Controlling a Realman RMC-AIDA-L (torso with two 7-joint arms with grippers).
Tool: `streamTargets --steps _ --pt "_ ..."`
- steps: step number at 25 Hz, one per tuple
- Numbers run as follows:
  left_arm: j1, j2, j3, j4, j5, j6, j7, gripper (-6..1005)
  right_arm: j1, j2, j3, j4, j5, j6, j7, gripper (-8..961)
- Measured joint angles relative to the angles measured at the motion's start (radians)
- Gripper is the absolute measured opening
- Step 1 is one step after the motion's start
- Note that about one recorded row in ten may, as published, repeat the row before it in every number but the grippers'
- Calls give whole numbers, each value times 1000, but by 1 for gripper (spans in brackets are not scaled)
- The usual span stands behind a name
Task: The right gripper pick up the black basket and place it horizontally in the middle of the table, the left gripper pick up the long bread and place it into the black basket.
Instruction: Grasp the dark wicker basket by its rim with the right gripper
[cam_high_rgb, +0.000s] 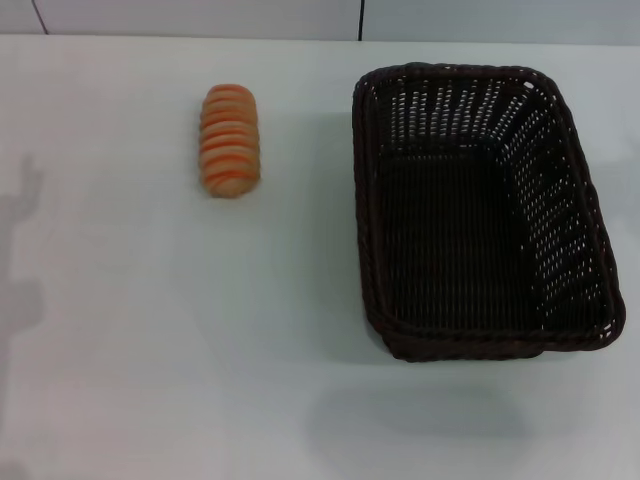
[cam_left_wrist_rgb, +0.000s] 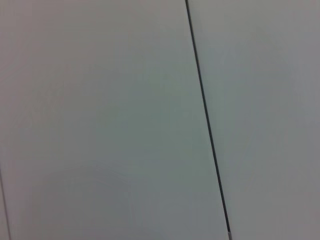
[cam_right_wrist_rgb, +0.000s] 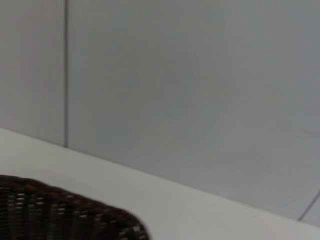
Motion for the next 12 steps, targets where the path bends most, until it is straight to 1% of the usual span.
streamTargets --steps 2,4,5,9,10,12 --pt "-7 6 -1 -6 3 3 0 828 -3 0 -24 0 -1 8 41 653" --pt "-12 10 -1 -8 15 6 -4 828 -28 1 -58 -9 -2 9 85 650" --pt "-13 11 -1 -9 19 8 -6 828 -28 1 -58 -9 -2 9 85 648" --pt "-17 22 -1 -9 35 12 -12 828 -81 1 -93 -21 -3 -11 127 643" --pt "-18 26 -1 -8 36 13 -12 828 -81 1 -93 -21 -3 -11 127 641" --pt "-19 31 -1 -6 37 16 -12 828 -95 1 -118 -57 -3 -28 144 639"
